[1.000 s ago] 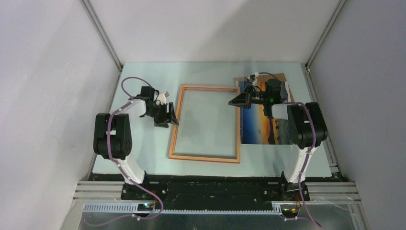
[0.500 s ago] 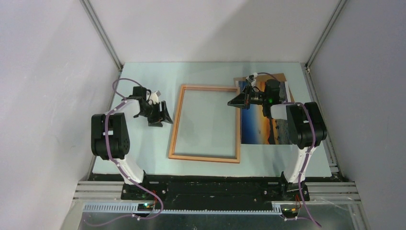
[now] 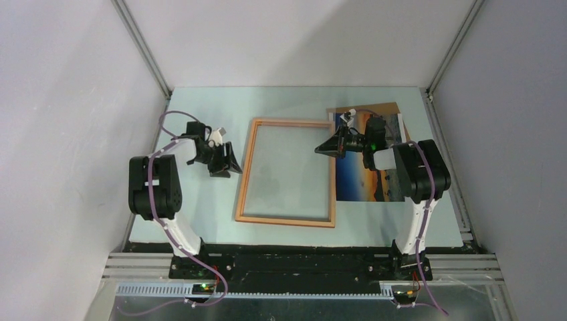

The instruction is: Put the photo into the frame

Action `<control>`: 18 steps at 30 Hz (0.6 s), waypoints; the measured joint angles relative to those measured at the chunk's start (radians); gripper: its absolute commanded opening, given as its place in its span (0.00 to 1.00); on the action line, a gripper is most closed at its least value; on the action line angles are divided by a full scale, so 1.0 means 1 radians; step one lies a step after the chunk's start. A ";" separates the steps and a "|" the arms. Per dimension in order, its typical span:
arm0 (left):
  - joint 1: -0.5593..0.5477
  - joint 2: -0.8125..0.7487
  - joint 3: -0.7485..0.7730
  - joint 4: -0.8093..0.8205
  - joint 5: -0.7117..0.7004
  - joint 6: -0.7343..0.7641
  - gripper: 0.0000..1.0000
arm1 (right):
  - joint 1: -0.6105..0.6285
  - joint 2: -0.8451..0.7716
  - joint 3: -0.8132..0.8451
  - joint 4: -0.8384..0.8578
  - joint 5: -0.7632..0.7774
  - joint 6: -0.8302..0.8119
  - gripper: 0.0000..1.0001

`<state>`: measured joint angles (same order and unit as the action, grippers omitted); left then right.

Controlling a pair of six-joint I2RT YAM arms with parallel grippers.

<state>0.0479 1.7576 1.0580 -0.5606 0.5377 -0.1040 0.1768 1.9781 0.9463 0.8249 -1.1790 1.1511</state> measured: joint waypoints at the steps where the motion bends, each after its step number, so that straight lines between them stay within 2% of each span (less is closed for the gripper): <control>1: 0.000 0.003 0.000 0.002 0.007 0.000 0.60 | 0.005 0.007 -0.001 0.014 0.002 0.010 0.00; 12: -0.008 0.072 0.000 0.019 0.095 0.002 0.38 | 0.024 0.067 -0.003 0.152 0.008 0.113 0.00; 18: -0.013 0.089 0.000 0.024 0.131 0.001 0.34 | 0.024 0.082 -0.005 0.170 0.010 0.132 0.00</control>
<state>0.0349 1.8465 1.0580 -0.5362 0.6685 -0.1032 0.2008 2.0598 0.9417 0.9951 -1.1694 1.2835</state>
